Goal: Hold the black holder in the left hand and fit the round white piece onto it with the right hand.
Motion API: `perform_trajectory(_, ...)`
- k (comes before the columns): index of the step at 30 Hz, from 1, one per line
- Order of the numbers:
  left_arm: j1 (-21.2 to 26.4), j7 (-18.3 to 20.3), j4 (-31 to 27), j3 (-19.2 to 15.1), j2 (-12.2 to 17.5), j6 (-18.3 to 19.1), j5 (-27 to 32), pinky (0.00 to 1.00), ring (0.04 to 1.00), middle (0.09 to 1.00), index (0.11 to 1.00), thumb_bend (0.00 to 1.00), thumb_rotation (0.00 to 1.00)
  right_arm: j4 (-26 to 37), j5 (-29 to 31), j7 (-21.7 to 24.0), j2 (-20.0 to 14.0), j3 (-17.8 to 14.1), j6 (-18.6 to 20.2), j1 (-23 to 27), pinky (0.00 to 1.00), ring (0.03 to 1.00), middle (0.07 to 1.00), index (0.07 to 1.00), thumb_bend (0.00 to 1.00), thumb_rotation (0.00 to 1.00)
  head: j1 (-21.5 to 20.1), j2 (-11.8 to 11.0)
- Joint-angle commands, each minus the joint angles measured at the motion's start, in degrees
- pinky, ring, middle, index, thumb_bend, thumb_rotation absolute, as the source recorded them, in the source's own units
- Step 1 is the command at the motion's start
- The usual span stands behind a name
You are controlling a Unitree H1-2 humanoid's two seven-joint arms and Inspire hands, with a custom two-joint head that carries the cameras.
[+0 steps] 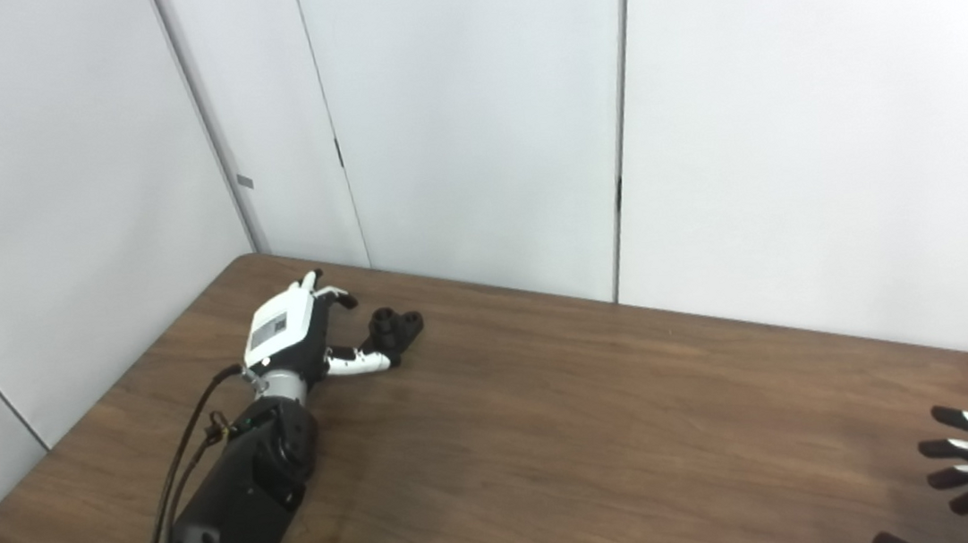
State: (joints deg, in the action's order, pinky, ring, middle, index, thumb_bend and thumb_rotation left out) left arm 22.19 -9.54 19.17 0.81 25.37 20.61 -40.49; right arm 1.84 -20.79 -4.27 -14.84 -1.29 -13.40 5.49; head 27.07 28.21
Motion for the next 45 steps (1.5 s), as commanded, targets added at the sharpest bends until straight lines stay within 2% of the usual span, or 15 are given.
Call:
perform_trajectory(1, 3.24, -2.03, -0.19, -0.08, 2.2, -1.01, -0.06, 1.0, 1.0, 1.0, 0.735, 1.0, 0.35, 2.27, 0.0, -0.32, -0.9, -0.67, -0.8, 1.22, 0.48, 0.595, 0.687, 0.8, 0.57, 0.01, -0.04, 0.06)
perform_trajectory(4, 3.6, -2.26, 1.01, 0.34, 2.38, -1.2, -0.06, 0.98, 1.0, 1.0, 0.732, 1.0, 0.36, 1.67, 0.36, -0.51, -0.99, -0.67, -1.87, 1.24, 0.48, 0.593, 0.686, 0.798, 0.57, 0.01, -0.21, 0.17)
perform_trajectory(8, 4.32, -2.9, 3.0, 0.59, 2.44, -1.6, 0.56, 0.98, 1.0, 1.0, 0.722, 1.0, 0.36, 2.28, 0.39, -0.2, -0.96, -0.68, -1.12, 1.06, 0.48, 0.593, 0.686, 0.797, 0.57, 0.01, -0.28, 0.28)
perform_trajectory(22, 7.06, -1.16, 8.52, 3.21, 3.5, -2.29, 3.09, 1.0, 1.0, 1.0, 0.694, 0.99, 0.32, 3.72, 0.03, 0.26, -0.51, -0.61, 0.32, 0.35, 0.49, 0.597, 0.691, 0.797, 0.57, 0.05, -0.93, 0.62)
perform_trajectory(25, 7.59, -0.86, 9.57, 4.22, 3.79, -2.65, 3.24, 1.0, 1.0, 1.0, 0.693, 0.97, 0.35, 4.23, 0.27, 0.46, -0.44, -0.56, 0.6, 0.12, 0.49, 0.598, 0.693, 0.796, 0.57, 0.07, -1.1, 0.69)
perform_trajectory(35, 8.52, -2.86, 13.12, 5.46, 2.09, -3.76, 5.36, 0.96, 1.0, 0.998, 0.663, 0.94, 0.34, 6.24, 0.03, 1.05, -0.52, -0.93, 2.4, -0.6, 0.49, 0.595, 0.691, 0.795, 0.56, 0.08, -1.61, 1.46)
perform_trajectory(38, 8.67, -2.93, 14.25, 6.28, 2.12, -5.0, 5.6, 0.94, 1.0, 0.981, 0.622, 0.92, 0.34, 6.43, 0.6, 1.21, -0.63, -1.17, 2.38, -0.71, 0.48, 0.593, 0.689, 0.794, 0.56, 0.08, -1.62, 1.7)
perform_trajectory(42, 8.74, -2.1, 15.36, 7.43, 2.18, -6.05, 6.05, 0.98, 1.0, 0.946, 0.535, 0.9, 0.26, 7.33, 0.54, 1.52, -0.64, -1.43, 3.11, -0.89, 0.49, 0.593, 0.69, 0.793, 0.56, 0.05, -1.65, 1.91)
perform_trajectory(45, 8.52, -1.44, 15.71, 8.46, 2.56, -6.94, 6.09, 0.98, 1.0, 0.921, 0.487, 0.9, 0.27, 7.84, 0.22, 1.68, -0.7, -1.58, 3.59, -0.98, 0.48, 0.59, 0.688, 0.79, 0.56, 0.04, -1.41, 2.25)
